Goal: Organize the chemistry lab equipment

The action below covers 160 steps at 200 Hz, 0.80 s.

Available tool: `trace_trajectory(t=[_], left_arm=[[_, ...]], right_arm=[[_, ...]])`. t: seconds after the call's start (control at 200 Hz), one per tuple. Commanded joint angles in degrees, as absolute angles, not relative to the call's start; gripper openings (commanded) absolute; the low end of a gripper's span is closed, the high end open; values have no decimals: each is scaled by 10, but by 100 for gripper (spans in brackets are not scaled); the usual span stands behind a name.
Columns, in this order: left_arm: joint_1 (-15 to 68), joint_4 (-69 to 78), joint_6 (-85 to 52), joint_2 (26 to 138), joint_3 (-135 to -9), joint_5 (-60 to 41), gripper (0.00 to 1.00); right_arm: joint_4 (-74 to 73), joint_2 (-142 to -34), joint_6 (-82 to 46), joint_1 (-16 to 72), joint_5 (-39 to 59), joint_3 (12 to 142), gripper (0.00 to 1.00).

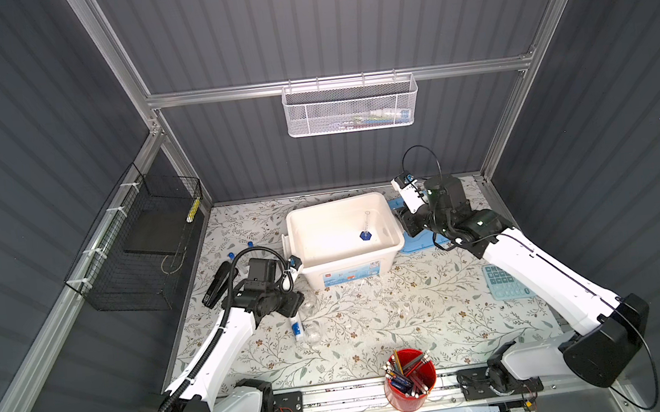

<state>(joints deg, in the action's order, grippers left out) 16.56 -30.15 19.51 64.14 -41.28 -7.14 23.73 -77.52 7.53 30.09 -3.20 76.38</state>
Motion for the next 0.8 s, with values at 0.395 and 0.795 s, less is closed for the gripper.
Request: trace_trajectory(t=[0.395,0.795], left_arm=[[191,-303,207,705,-418,-57,54],[195,-324,258,588,-390,-65,61]], right_arm=[[226,-769,76,298,-54,750,42],[226,-777,68,295,-48,753,42]])
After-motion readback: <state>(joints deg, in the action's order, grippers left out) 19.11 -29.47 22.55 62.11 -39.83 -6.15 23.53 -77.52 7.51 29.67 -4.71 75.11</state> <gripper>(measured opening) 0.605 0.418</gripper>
